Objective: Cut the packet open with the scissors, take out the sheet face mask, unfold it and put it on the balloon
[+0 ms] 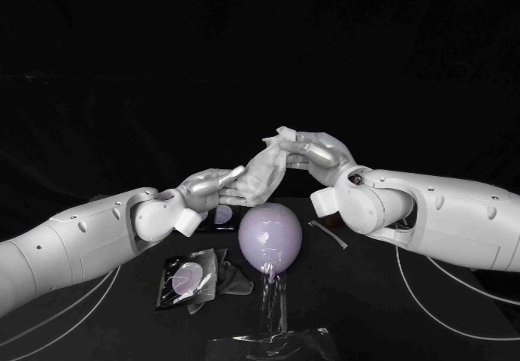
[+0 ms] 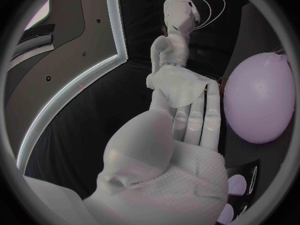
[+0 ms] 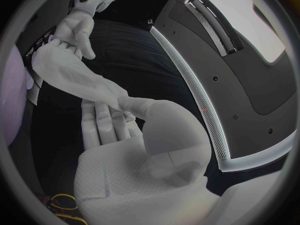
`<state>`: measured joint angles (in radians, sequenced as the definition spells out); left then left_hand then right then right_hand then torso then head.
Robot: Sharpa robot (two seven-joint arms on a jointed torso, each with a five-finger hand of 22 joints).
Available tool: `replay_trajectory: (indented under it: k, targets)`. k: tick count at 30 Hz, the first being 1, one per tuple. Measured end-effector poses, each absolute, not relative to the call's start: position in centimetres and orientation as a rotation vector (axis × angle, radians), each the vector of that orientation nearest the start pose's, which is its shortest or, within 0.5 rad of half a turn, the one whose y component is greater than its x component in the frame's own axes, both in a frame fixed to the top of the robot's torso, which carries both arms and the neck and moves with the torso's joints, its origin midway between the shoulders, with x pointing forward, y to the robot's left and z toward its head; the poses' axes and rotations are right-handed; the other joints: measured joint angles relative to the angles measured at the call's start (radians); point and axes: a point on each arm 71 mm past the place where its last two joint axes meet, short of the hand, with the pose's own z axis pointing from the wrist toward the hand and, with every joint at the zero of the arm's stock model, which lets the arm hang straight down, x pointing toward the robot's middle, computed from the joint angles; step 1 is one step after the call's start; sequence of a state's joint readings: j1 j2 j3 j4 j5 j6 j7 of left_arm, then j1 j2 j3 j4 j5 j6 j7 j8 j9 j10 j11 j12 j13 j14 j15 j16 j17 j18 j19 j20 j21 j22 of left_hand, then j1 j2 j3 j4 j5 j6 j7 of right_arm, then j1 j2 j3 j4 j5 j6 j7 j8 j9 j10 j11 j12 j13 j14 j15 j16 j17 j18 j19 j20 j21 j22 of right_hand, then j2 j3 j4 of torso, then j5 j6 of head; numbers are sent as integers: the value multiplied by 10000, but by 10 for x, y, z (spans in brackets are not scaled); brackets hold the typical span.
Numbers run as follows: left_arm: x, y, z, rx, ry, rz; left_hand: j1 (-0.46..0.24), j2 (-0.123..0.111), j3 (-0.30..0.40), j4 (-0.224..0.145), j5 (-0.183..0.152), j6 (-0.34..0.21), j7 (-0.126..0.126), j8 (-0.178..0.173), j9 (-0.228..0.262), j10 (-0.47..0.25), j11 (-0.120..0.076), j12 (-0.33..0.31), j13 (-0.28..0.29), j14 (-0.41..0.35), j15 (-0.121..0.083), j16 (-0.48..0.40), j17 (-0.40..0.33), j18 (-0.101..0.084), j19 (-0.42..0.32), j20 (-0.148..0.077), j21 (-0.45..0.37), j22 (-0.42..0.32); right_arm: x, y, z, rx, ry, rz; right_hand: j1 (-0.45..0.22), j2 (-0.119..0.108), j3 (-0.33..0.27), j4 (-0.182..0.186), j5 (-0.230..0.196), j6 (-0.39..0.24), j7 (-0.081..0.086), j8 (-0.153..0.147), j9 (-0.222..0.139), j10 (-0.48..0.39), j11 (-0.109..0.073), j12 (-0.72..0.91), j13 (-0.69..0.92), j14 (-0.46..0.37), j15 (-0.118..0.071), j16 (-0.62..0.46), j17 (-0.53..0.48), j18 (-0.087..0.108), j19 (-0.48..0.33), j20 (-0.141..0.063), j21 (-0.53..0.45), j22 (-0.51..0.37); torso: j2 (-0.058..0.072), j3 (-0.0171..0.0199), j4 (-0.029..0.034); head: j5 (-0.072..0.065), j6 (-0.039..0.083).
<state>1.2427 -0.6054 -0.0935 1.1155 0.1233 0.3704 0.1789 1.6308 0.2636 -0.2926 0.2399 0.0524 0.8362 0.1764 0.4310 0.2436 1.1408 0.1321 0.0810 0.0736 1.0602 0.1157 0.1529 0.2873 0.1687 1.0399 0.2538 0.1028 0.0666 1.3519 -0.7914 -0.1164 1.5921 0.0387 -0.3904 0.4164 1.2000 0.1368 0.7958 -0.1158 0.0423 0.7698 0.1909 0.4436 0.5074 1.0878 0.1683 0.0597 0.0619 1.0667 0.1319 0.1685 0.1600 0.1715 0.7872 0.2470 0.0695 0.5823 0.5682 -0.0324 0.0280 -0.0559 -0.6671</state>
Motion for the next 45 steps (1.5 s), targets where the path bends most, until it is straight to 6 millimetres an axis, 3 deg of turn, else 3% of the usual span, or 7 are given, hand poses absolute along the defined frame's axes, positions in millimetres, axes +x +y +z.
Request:
replay_trajectory:
  k: [9, 20, 25, 32, 36, 45]
  targets:
    - [538, 175, -202, -11004, 18295, -19441, 1201, -385, 845, -394, 0, 103, -103, 159, 96, 273, -84, -48, -64, -5, -66, -138, 25, -3, 0, 0, 0, 10, 491, -168, -128, 10096, 13882, 16053, -1, -1, 0, 0, -5, -1, -1, 2, -9, -1, 1, -1, 0, -1, 1, 0, 1, -3, 0, 0, 0, -2, 0, -2, 0, 7, 3]
    - [539, 176, -201, -11022, 18067, -19446, 1691, -933, 1581, -298, 0, 139, -139, 301, 251, 555, -120, -93, -83, -6, -65, -267, 41, -8, 38, -38, -35, 19, 492, -168, -128, 10105, 13877, 16021, -1, -1, 0, 0, -6, -1, -1, -8, -8, 24, 29, -3, 0, -1, 1, 0, 1, -16, 0, 0, 0, -4, 0, -2, 0, 17, -9]
    - [539, 176, -201, -11039, 17955, -19428, 1678, -944, 1789, -217, -1, 138, -139, 356, 310, 655, -156, -93, -82, -6, -65, -291, 50, -50, 38, -38, -35, 19, 494, -170, -129, 10124, 13849, 15957, -16, -16, 0, 0, 28, -2, -1, -9, -9, 9, 43, -3, 0, -1, 1, 0, 1, -20, 0, 0, 0, -5, -1, -1, 0, 19, -11]
    - [539, 177, -200, -11029, 17821, -19467, 1678, -944, 1856, -150, -1, 174, -176, 409, 345, 695, -125, -92, -82, -7, -65, -332, 50, 54, 38, -38, -34, 18, 498, -172, -130, 10188, 13812, 15767, -17, -17, 0, 0, 38, -2, -1, -10, -17, 8, 43, -3, -1, -2, 2, 0, -8, -24, 0, 0, 0, -8, -2, -1, -5, 25, -19]
    - [538, 176, -200, -11012, 17786, -19508, 1678, -944, 1903, -102, -1, 174, -176, 409, 353, 695, -124, -135, -82, -9, -66, -359, 49, 54, 38, -37, -78, 19, 500, -172, -131, 10228, 13810, 15651, 55, -111, 62, -224, 38, -39, 35, -10, -102, 8, 44, -4, -1, -1, 2, -115, -66, -27, 0, 0, 0, -21, -2, -1, -5, 16, -14]
    - [537, 176, -199, -10983, 17802, -19587, 1667, -955, 2118, 112, -2, 167, -107, 409, 378, 637, -67, -151, -81, -116, -30, -422, 62, 52, -38, -37, -117, 18, 507, -174, -134, 10407, 13799, 15138, 88, -101, 87, -250, 36, -25, 49, -9, -179, 7, 44, -4, 0, -1, 3, -115, -78, -35, 0, 0, 56, -2, -2, -1, -3, -8, -11]
